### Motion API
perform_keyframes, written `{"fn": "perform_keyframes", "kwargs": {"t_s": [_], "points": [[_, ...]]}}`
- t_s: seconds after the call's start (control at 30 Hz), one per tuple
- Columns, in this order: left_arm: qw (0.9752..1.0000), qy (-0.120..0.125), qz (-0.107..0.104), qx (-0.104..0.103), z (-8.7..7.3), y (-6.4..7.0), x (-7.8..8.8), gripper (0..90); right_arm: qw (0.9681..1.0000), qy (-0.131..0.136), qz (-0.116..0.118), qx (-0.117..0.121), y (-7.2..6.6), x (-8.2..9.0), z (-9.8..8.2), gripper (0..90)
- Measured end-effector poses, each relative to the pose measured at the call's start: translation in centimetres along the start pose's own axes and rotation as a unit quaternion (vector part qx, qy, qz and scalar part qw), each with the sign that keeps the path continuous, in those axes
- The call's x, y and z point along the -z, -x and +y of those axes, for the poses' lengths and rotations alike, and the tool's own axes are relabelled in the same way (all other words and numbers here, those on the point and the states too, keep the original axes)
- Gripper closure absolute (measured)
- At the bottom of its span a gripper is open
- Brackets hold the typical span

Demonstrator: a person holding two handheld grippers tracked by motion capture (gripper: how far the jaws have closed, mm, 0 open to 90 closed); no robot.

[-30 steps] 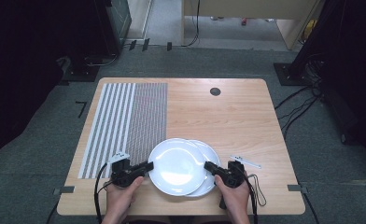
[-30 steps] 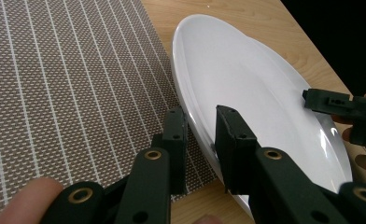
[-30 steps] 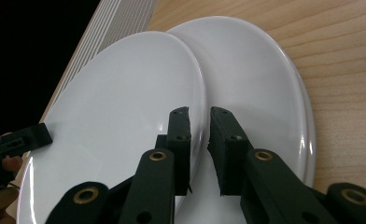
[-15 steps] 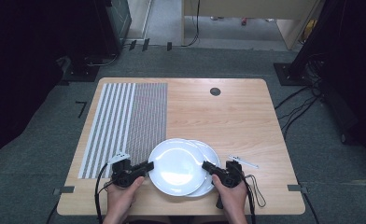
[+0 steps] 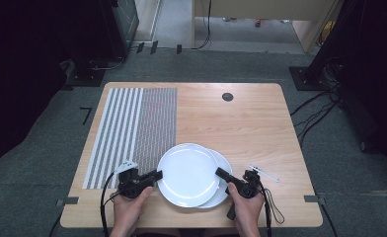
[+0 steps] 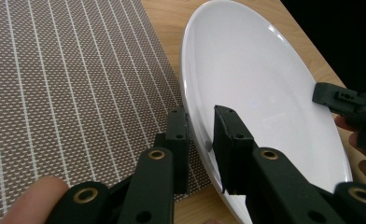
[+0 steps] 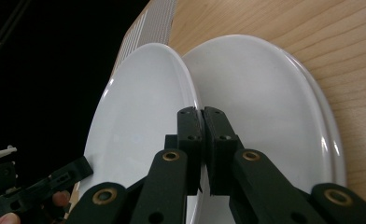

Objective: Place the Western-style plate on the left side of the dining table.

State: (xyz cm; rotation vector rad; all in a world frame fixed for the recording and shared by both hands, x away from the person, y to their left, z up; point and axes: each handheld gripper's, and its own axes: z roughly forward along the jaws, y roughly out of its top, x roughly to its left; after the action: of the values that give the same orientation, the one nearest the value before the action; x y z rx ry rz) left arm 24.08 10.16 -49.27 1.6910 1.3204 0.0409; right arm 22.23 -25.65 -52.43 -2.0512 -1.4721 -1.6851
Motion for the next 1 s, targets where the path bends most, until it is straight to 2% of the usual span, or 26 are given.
{"fn": "perform_keyframes", "kwargs": {"t_s": [0.1, 0.17, 0.27, 0.53, 0.73, 1.0], "points": [[1.0, 0.0, 0.002, 0.004, 0.0, 0.1, 0.0, 78.0, 1.0, 0.001, -0.001, -0.002, 0.0, 0.0, 0.0, 87.3], [0.9999, -0.002, -0.002, 0.011, 0.0, 0.0, -0.1, 78.2, 0.9999, -0.003, -0.001, -0.012, -0.1, 0.1, 0.2, 87.4], [0.9998, -0.004, -0.004, 0.02, 0.0, -0.1, -0.1, 78.7, 0.9997, -0.011, -0.015, -0.016, -0.3, 0.0, 0.5, 87.2], [0.9996, 0.004, 0.0, 0.028, 0.6, -0.9, 0.7, 79.2, 0.9997, -0.018, -0.011, -0.011, -1.1, -0.9, 0.8, 87.2], [0.9991, 0.022, 0.011, 0.034, 1.5, -1.6, 1.8, 79.2, 0.9996, -0.027, -0.002, 0.003, -2.9, -2.5, 1.6, 87.3], [0.9974, 0.049, 0.034, 0.04, 3.4, -2.8, 3.7, 79.3, 0.999, -0.04, 0.018, 0.007, -5.0, -4.8, 2.6, 87.4]]}}
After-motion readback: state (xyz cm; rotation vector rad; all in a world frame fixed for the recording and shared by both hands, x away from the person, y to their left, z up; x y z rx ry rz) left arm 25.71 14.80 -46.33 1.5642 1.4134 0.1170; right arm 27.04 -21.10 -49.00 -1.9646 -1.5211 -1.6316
